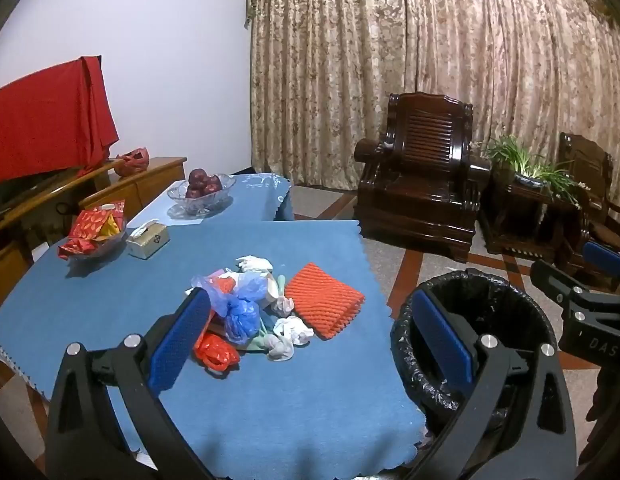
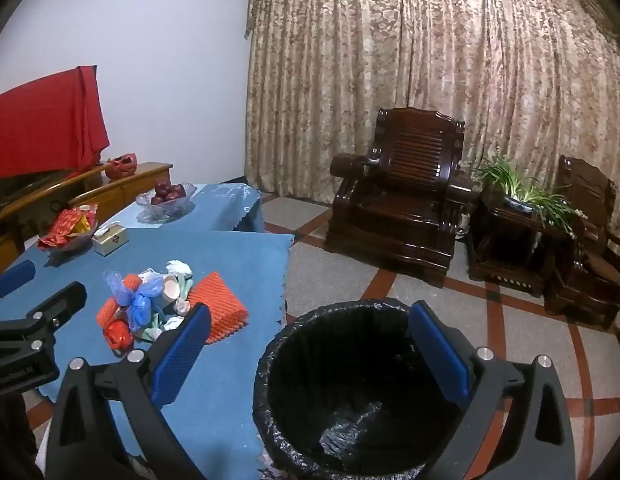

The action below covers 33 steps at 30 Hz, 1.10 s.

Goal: Collect trash

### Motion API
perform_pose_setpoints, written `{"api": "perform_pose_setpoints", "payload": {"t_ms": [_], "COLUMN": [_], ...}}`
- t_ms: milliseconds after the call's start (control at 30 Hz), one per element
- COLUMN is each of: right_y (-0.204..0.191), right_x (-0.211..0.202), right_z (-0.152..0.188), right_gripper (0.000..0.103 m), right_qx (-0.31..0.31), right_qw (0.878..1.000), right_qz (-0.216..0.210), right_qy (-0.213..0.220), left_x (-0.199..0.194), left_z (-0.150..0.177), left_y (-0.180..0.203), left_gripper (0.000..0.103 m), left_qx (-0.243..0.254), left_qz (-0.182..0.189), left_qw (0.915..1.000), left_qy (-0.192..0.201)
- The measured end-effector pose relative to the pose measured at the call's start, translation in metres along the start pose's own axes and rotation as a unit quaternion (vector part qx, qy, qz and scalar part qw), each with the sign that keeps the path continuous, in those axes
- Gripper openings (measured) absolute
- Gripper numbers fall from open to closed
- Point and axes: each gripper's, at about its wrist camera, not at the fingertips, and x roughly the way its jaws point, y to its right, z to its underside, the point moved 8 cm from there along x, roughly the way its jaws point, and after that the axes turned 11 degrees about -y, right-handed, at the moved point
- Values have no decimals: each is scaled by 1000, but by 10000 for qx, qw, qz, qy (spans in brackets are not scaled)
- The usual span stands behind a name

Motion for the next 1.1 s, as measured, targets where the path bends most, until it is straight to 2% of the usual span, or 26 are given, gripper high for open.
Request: {"api": "perform_pose_setpoints", "payload": {"t_ms": [1100], "right_y": [0], "right_x": [2], "right_z": [0], "right_gripper": [97], "right_qx": [3], "right_qw": [10000], "right_qz": [-8], "right_qy": [-67], "left_x": [1], "left_z": [0], "left_y": [0], "left_gripper": [98], "left_qx": [2], "left_qz": [-26], "left_qw": [10000], "left_qy": [-15]}}
